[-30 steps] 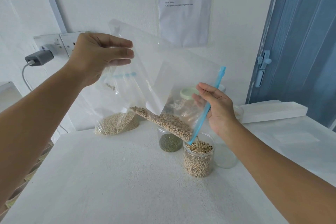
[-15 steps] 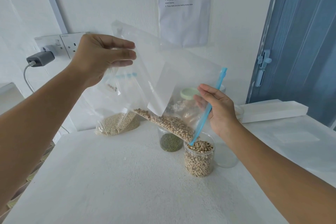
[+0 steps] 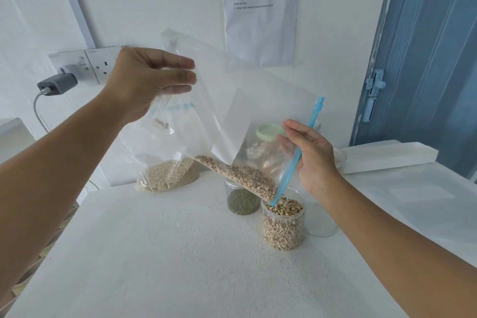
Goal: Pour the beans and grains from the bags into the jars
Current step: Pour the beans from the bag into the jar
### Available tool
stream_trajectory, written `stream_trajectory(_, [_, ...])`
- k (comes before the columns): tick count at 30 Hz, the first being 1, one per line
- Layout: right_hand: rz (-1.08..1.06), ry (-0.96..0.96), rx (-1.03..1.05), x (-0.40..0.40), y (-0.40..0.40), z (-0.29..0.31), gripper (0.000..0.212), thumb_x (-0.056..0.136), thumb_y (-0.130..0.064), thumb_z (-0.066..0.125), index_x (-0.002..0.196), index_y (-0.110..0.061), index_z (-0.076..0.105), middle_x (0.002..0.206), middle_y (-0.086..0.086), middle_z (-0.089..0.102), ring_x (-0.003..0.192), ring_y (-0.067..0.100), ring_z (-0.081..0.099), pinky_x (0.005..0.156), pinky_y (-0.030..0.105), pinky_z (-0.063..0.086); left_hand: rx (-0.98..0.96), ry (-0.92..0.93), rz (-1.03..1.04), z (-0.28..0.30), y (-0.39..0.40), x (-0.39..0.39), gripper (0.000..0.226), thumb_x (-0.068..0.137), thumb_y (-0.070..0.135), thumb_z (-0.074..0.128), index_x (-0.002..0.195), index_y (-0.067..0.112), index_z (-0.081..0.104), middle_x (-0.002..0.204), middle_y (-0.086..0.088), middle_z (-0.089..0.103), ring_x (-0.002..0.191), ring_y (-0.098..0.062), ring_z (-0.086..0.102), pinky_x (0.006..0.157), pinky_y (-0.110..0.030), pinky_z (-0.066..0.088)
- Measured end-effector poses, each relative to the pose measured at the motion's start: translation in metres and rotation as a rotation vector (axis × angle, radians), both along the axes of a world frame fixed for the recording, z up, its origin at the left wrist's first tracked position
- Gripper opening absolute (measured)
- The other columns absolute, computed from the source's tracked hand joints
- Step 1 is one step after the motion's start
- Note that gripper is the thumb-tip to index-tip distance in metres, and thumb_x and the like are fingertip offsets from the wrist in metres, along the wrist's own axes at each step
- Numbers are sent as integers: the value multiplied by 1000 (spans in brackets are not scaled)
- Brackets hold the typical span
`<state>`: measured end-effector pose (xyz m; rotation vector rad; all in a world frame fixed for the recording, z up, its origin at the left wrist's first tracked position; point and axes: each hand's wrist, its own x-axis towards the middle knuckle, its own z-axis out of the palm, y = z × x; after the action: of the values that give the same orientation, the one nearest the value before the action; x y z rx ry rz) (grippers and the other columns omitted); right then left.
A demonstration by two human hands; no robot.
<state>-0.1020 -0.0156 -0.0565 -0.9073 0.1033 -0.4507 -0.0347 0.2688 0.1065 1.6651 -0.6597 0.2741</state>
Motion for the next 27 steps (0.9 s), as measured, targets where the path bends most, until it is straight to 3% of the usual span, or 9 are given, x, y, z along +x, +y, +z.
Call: stream_trajectory(27, [4, -3, 49, -2, -7, -6, 25, 83, -5, 79, 108, -10, 78, 117, 8, 77, 103, 29, 76, 82, 29, 61, 45, 4, -4, 4, -14, -3, 25, 78, 0, 86, 101, 2, 79, 95, -10, 80, 96, -29, 78, 87, -37, 64])
